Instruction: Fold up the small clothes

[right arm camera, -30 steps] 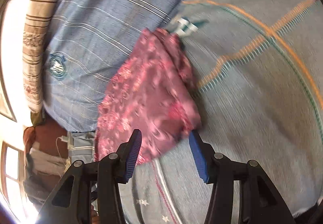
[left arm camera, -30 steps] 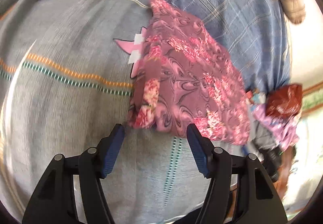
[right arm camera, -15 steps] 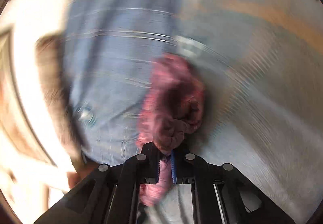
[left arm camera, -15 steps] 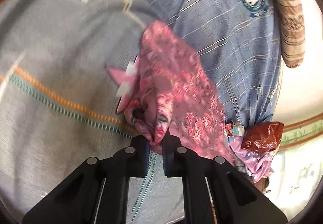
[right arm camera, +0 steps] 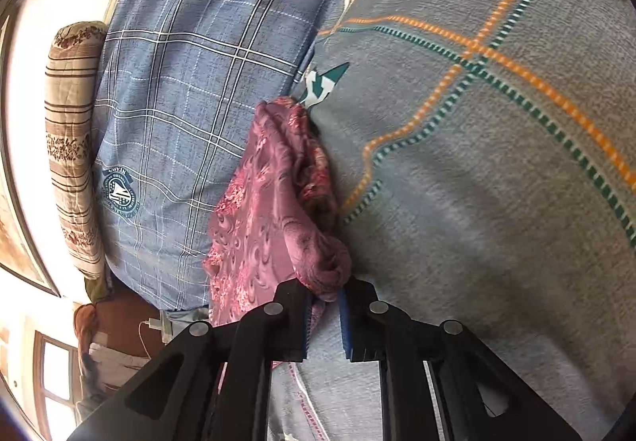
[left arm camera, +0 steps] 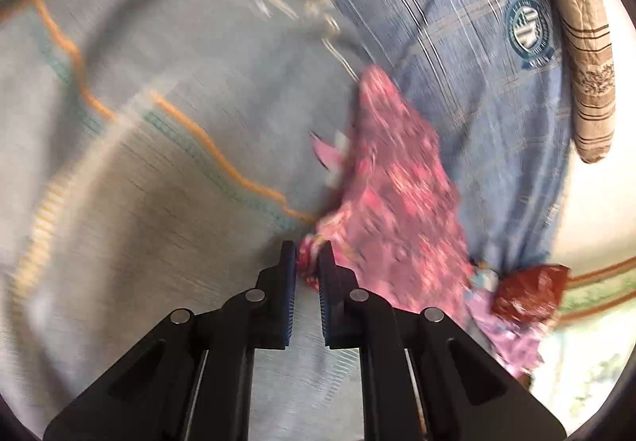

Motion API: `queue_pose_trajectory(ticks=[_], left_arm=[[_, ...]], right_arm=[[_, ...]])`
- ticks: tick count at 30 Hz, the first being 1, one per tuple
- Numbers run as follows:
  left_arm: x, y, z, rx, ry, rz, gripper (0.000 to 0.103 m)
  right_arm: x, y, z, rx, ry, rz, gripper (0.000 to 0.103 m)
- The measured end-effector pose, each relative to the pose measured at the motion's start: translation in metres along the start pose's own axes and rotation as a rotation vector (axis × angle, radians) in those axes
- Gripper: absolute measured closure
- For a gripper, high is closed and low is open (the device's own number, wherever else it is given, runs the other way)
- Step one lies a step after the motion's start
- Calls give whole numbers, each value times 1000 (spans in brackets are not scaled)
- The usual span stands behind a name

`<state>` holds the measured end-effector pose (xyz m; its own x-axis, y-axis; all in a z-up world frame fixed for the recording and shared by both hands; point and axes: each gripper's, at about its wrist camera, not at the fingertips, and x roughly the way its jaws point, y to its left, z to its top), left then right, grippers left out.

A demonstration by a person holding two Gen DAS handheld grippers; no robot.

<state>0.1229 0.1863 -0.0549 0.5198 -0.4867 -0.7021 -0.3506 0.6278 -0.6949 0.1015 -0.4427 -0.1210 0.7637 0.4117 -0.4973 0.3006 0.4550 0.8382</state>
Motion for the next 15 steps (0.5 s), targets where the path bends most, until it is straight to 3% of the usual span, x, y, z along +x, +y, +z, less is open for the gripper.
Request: queue_pose_trajectory(ticks=[4, 7, 9, 11, 13, 15], left_arm=[[-12, 7, 5, -11, -55, 70, 95], [-13, 7, 6, -23, -37, 34, 95], [-12, 0, 7, -13, -32, 24, 95], [-11, -11, 10, 23, -14, 5, 94], [-5, -26, 16, 76, 9, -6, 86], [1, -40, 24, 116, 18, 2, 57]], right_arm=[[0, 11, 3, -46, -8, 2, 92], [-6, 17, 3, -80, -25, 10, 92], [2, 7, 6, -68, 13, -63, 91], [0, 0, 8, -29, 11, -36, 92], [-12, 3, 9, -25, -37, -69, 81], [-28, 13, 9, -61, -116, -137, 81]])
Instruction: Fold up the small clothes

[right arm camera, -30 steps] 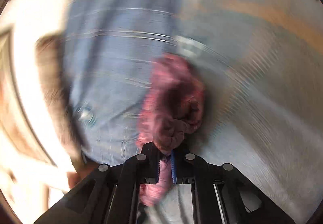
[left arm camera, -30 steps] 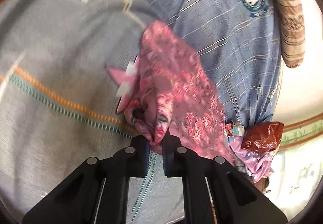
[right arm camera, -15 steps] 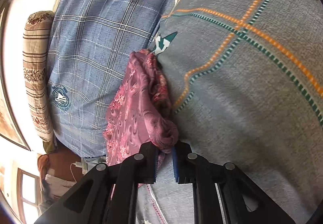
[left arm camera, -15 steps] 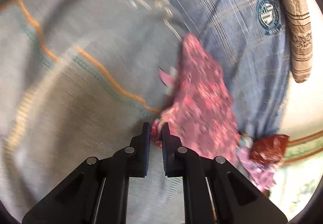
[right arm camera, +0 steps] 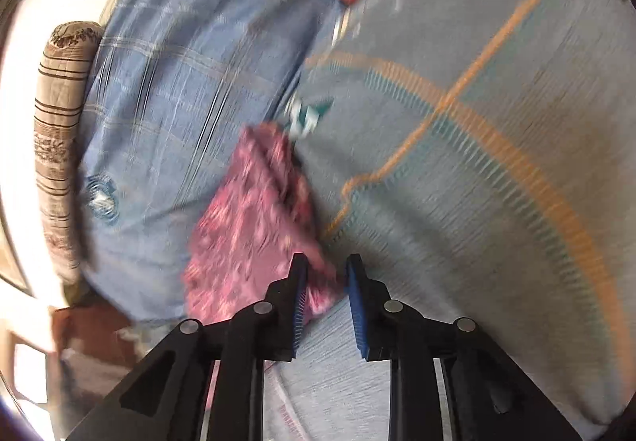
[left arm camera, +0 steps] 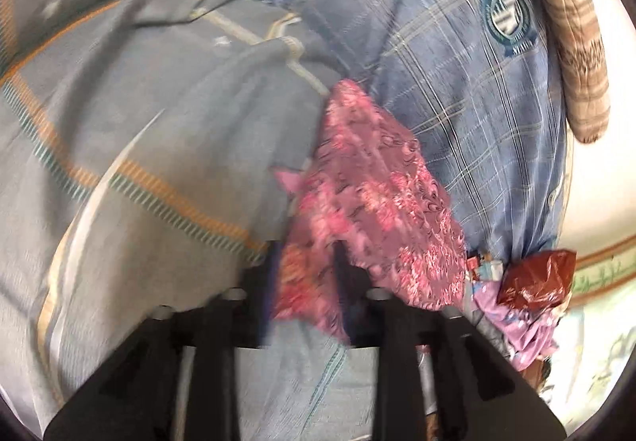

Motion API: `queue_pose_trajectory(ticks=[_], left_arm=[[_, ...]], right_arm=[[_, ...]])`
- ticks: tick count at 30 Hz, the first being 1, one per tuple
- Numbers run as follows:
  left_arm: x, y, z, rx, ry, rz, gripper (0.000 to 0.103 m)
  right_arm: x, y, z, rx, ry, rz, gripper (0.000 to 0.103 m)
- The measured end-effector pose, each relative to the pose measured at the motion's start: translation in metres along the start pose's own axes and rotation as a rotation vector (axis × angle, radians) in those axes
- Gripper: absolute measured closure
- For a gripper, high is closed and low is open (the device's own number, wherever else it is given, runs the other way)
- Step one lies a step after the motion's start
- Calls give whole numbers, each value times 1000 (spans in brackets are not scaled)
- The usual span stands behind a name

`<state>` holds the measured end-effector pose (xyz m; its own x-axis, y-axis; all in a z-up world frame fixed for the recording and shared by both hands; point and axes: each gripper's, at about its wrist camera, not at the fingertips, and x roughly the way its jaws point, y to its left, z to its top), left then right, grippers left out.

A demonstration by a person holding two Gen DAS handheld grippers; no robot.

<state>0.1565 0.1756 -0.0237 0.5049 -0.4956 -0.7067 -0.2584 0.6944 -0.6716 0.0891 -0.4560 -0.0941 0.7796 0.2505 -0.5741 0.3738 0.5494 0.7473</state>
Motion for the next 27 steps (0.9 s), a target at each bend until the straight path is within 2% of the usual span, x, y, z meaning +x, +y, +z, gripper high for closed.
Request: queue_pose_trajectory(ticks=[3, 7, 11, 13, 15, 18, 19, 23, 25, 26, 27], left_arm=[[15, -19, 20, 38, -2, -8, 43], [49, -41, 52, 93, 14, -32, 42], [77, -49, 80, 137, 6, 22, 42], [88, -46, 93, 148, 9, 47, 42], [100, -44, 105, 162, 29, 71, 42], [112, -39, 112, 196, 49, 145, 42], [113, -37, 113, 202, 49, 139, 41], [113, -41, 108, 247, 37, 136, 27], [118, -55, 99, 309, 48, 125, 27], [122, -60, 97, 324, 61, 102, 40], [125, -64, 94, 327, 74, 80, 69]], right_arm=[[-22, 15, 8, -59, -69, -15, 81], [-18, 56, 19, -166, -36, 17, 70], [19, 101, 39, -252, 24, 28, 62], [51, 120, 55, -282, 56, 22, 57], [87, 136, 70, -302, 79, 6, 56], [139, 151, 91, -338, 92, -73, 56], [156, 154, 97, -344, 104, -102, 56], [200, 162, 101, -397, 164, -183, 56], [220, 168, 95, -490, 200, -279, 56], [224, 171, 92, -522, 205, -297, 66], [225, 177, 88, -566, 210, -295, 80]])
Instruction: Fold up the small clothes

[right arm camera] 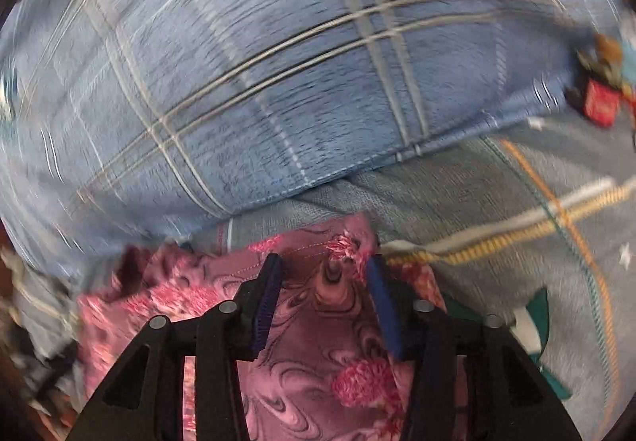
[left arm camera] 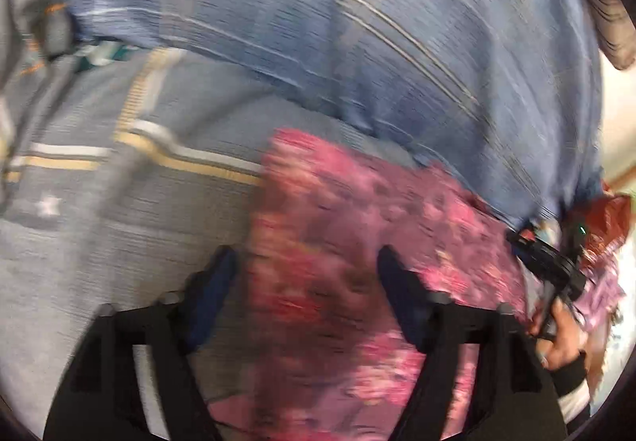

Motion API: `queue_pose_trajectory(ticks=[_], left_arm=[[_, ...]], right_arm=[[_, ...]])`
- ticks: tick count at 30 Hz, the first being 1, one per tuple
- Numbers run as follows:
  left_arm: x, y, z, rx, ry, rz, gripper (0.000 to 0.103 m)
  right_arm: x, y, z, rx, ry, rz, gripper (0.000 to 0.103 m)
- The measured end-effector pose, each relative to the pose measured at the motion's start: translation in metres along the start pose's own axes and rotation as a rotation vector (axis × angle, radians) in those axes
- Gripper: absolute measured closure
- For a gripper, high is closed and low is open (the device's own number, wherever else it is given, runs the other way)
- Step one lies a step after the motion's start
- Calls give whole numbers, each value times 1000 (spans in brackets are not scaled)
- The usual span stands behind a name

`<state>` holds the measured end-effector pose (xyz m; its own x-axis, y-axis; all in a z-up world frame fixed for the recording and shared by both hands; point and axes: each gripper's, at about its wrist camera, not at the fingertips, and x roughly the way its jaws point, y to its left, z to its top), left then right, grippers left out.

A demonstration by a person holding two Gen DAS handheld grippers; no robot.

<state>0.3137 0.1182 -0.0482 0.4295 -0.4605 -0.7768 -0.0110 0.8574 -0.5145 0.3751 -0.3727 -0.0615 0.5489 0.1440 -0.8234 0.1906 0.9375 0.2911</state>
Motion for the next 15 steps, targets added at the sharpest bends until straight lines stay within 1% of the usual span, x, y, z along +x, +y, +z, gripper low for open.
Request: queue_pose_trajectory(ticks=[1, 2, 3, 4, 5, 6, 7, 8, 9, 10, 11, 12, 13, 14, 15], left_arm=[[4, -5, -1, 7, 18, -17, 80], [5, -7, -2, 11, 16, -8, 85], [5, -7, -3, 12, -4, 20, 85], [7, -6, -6, 14, -24, 71, 85], [9, -6, -6, 12, -26, 86, 87], [9, -4, -5, 1, -30, 84, 87], [5, -4, -4, -11, -35, 86, 87], [1, -4, -3, -4, -46, 98, 87], [-4, -5, -3, 8, -63, 111, 87], [-12, -6, -3, 16, -87, 112, 87], [-18, -6, -3, 19, -96, 96, 85], [-21, -7, -2, 21, -96, 69, 81], [-26, -11, -3, 27, -95, 27, 76], [-28, -14, -5, 37, -94, 6, 66], [-27, -17, -7, 48, -92, 3, 58]], right_arm=[[-4, 8, 1, -49, -6, 35, 100], [-9, 11, 1, -59, -24, 53, 102], [-20, 11, 0, -51, -65, 82, 102], [-24, 6, 0, -28, -85, 87, 102], [-23, 1, 1, -8, -84, 75, 102], [-18, -7, 0, 15, -56, 49, 102], [-9, -16, -1, 35, -10, 8, 102], [-5, -21, -4, 46, 6, -23, 103], [-7, -23, -7, 55, 0, -28, 103], [-15, -25, -10, 86, -34, -4, 97], [-23, -25, -12, 111, -61, 9, 97], [-31, -23, -15, 130, -89, 42, 97], [-40, -18, -20, 135, -113, 116, 97], [-43, -14, -24, 127, -115, 151, 95], [-45, -6, -31, 109, -104, 195, 94]])
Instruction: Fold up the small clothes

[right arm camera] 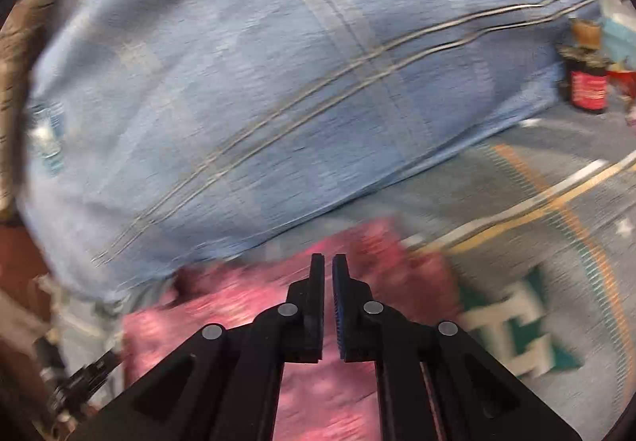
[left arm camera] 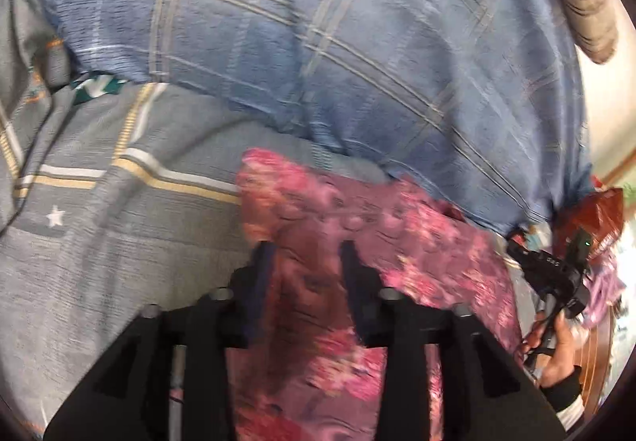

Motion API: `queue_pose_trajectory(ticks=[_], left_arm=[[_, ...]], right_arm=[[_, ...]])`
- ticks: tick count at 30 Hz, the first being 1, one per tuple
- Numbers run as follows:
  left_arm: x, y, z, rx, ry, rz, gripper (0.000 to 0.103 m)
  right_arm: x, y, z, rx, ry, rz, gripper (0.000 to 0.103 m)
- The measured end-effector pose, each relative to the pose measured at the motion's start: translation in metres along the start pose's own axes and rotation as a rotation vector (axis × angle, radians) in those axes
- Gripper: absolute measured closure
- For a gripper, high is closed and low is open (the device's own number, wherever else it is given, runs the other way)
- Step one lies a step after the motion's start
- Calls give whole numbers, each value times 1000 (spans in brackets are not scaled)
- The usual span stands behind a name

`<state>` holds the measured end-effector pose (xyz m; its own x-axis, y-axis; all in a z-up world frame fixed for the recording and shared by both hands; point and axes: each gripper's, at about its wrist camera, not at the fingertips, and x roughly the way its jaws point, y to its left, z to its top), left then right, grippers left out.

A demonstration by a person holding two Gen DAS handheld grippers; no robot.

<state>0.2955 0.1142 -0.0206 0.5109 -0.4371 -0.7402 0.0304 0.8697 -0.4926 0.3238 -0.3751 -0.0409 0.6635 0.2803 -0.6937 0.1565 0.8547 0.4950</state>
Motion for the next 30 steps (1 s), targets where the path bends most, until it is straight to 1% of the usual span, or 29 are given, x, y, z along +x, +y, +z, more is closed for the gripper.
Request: queue_pose_trajectory(ticks=[2, 4, 5, 6, 7, 9, 10, 11, 12, 14, 15, 16, 17, 18, 19, 21, 24, 26, 27, 28, 29, 30], left_arm=[[5, -8, -7, 33, 16, 12, 58], [22, -15, -15, 71, 66, 54, 58], [30, -20, -19, 84, 81, 82, 58], [35, -23, -23, 105, 78, 113, 57], [34, -26, -24, 127, 60, 131, 57], [33, -33, -25, 159, 71, 151, 53], [31, -36, -26, 167, 68, 149, 52], [29, -37, -27, 167, 65, 149, 52], [28, -38, -27, 167, 66, 145, 52], [26, -40, -25, 171, 70, 141, 52], [25, -41, -24, 168, 68, 138, 52], [23, -42, -22, 162, 67, 129, 52], [20, -43, -24, 157, 65, 121, 51], [20, -43, -24, 153, 62, 113, 51], [15, -42, -22, 153, 56, 110, 50], [10, -41, -22, 159, 44, 121, 48], [1, -39, -21, 173, 30, 136, 46], [-2, -38, -17, 173, 17, 149, 43], [-7, -33, -14, 175, 5, 165, 40], [-15, -26, -10, 173, -17, 198, 38], [-22, -18, -7, 165, -35, 225, 33], [-28, -10, -4, 153, -52, 249, 32]], right_arm=[[6, 7, -12, -6, 38, 39, 83], [18, 5, -27, 13, 76, 17, 82], [24, 2, -33, 19, 91, -7, 86], [25, 1, -38, 9, 65, -14, 86], [24, 2, -39, -7, 44, -23, 85], [22, 10, -42, -32, 60, -68, 84], [17, 21, -43, -62, 63, -96, 79], [16, 28, -44, -77, 61, -103, 72], [10, 39, -49, -97, 52, -94, 69], [-2, 58, -63, -128, 40, -57, 56], [-6, 68, -69, -150, 38, -41, 53], [-10, 79, -79, -174, 41, -23, 46], [-14, 95, -94, -212, 51, -8, 42], [-17, 103, -102, -241, 63, -1, 42], [-17, 119, -116, -285, 87, 11, 41], [-19, 149, -145, -382, 141, 49, 41], [-15, 183, -180, -500, 184, 76, 40], [-15, 208, -212, -591, 196, 72, 39], [-16, 218, -226, -648, 192, 65, 38], [-15, 227, -237, -708, 189, 56, 35], [-14, 241, -254, -786, 181, 42, 32], [-11, 251, -264, -826, 176, 34, 32]])
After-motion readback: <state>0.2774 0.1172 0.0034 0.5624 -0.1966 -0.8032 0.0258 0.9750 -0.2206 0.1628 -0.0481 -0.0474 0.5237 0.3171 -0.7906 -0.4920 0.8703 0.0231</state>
